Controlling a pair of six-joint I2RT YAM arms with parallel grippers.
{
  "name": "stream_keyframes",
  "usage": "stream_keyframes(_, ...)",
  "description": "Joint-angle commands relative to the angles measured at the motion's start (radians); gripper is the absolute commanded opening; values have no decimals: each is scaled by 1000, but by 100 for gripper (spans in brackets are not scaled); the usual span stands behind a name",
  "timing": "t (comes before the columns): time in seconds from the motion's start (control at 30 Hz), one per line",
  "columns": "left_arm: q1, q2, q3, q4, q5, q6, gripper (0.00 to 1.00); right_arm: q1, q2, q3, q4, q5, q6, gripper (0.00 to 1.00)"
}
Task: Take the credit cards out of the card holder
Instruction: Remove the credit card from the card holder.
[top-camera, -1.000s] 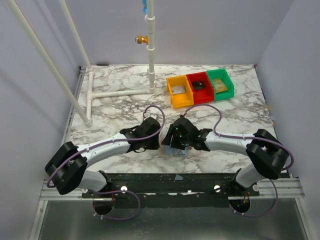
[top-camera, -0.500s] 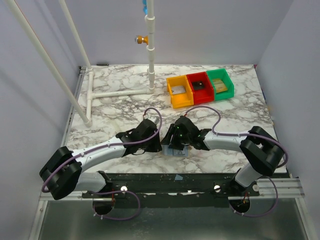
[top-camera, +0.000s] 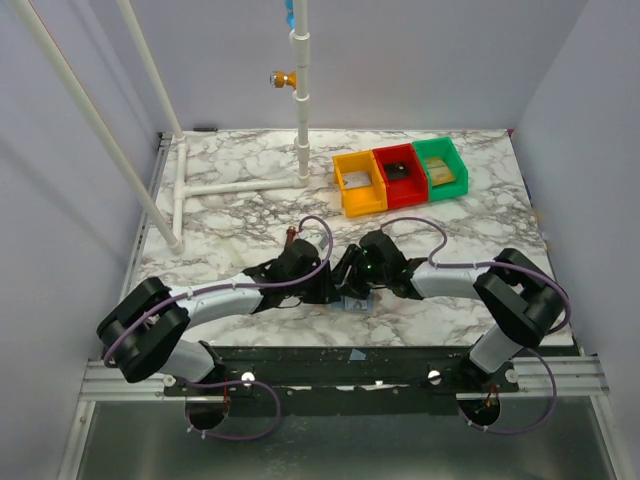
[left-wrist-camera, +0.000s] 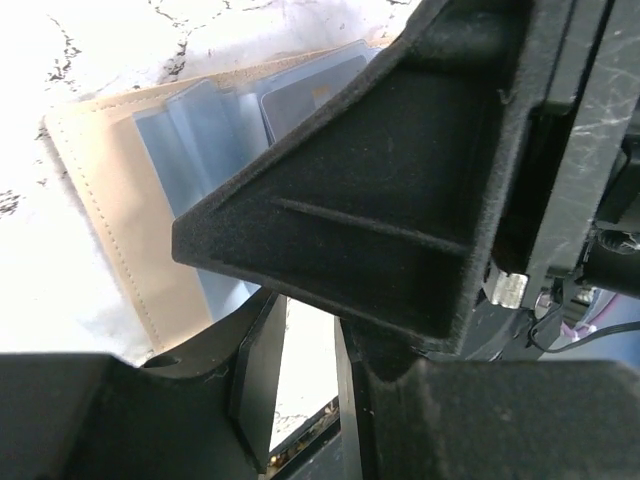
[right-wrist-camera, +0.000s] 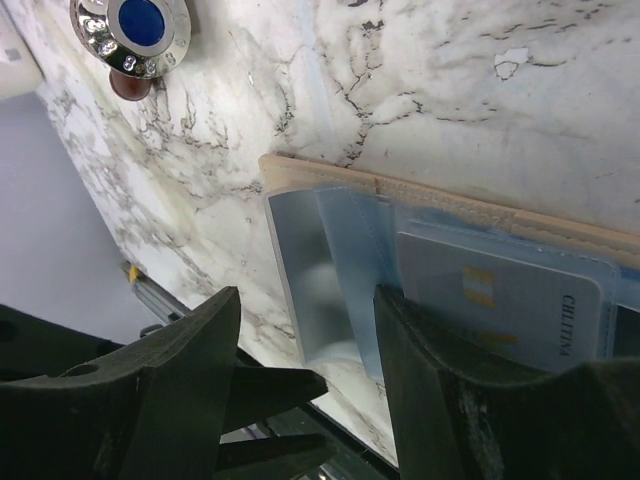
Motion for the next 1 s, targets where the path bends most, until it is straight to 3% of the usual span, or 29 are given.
stream_keyframes(0.0,1,40,-43,161,31,-48,27,-11,5,-44,36,-41,42,60)
stream_keyframes(0.23,-3,103,-98,277,-20,-102,27,-21,9,-79,101,-83,84,61)
stream_keyframes(0.43,-10,154,-81,242,-61,-124,26,-22,-19,-81,85,-64,71,61)
stream_keyframes(0.97,-14,104,-57,103,-127,-120,26,-28,-206,-9,-260,146,-119,64)
